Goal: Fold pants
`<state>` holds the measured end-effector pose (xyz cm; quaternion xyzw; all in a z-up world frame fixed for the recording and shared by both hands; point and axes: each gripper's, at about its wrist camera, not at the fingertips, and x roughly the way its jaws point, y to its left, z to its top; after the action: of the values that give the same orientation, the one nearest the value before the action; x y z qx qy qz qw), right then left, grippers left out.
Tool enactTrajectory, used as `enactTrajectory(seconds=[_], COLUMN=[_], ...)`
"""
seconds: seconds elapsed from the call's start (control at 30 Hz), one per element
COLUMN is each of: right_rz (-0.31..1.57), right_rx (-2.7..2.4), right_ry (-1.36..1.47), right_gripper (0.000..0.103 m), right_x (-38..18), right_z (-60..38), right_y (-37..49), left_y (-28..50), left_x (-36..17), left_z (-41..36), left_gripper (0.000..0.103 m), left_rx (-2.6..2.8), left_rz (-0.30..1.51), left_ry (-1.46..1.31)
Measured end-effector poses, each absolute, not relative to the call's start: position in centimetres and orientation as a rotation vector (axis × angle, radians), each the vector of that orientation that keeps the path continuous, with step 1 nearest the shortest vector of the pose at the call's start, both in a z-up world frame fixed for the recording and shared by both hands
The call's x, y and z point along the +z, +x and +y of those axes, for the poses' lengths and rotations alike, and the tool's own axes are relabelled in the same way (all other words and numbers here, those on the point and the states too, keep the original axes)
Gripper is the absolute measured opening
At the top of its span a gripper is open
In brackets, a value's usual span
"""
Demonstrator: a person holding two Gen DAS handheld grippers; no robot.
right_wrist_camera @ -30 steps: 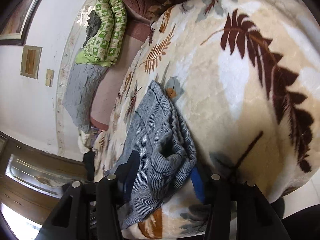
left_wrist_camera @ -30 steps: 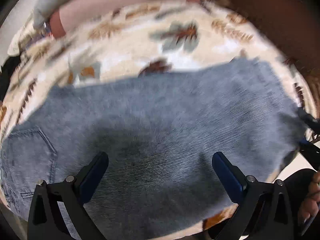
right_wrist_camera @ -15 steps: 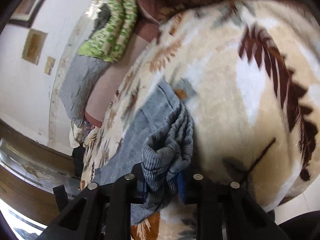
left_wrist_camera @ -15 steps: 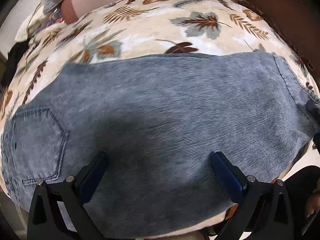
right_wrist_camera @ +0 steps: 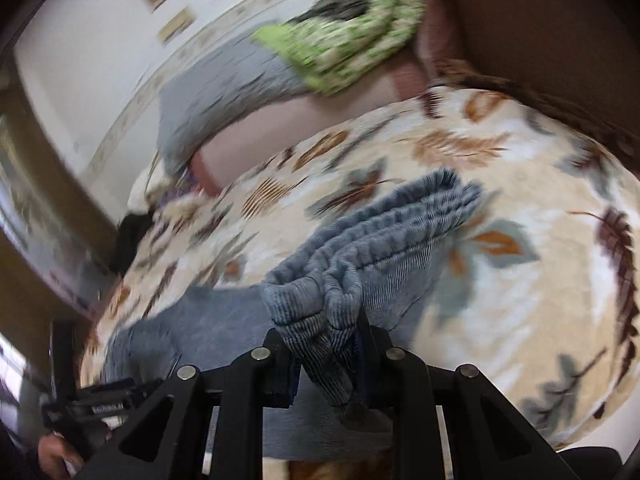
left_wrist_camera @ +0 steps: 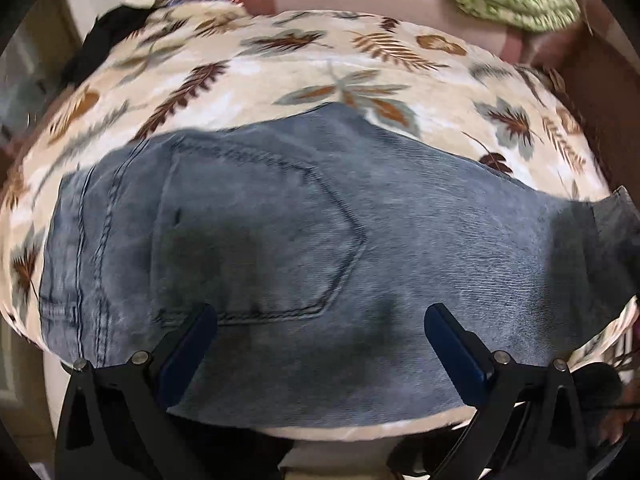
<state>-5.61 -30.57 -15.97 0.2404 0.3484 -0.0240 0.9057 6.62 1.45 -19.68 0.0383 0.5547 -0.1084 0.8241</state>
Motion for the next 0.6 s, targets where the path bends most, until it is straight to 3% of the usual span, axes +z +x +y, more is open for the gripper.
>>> enactTrajectory(seconds=[0.2,0.33,0.4,0.5,0.57,0.6], right_rz=[0.802,0.941,1.056,1.033,1.013,0.982], right_rx=[0.104,0.224,0.245,0.276,0.355,0.381], right_ry=[0.392,0.367,0.357,0.333,0.388,0.42], right_gripper=[0.023,0.025,0.03,0.039,0.06,0.062], right_x=[-16.4,-19.5,-21.7,-21.4,-20.4,-19.8], right_z=[-22.8,-18.5,-17.2,-17.2,-18.6,-19.5], right_y=[-3.8,-2.4,-2.1,-3.0,-3.6,-3.9], left_y=[6.7,7.2,7.2,7.1,7.0,6.8], left_x=[-18.5,-18.2,-18.3,-18.4,-18.3,-18.1], left_z=[5.2,6.9,7.5,7.3,6.8,6.2], left_gripper=[0.103,0.103,0.103,0.103,0.103,0.103], left_rx=[-0.189,-0.17,-0.166,-0.166,-0.184,-0.198], left_rz=[1.135,1.123,1.126,1.132,1.131,1.125], left_ry=[0.027,-0.002,-0.014,-0.021,-0.016,-0.006])
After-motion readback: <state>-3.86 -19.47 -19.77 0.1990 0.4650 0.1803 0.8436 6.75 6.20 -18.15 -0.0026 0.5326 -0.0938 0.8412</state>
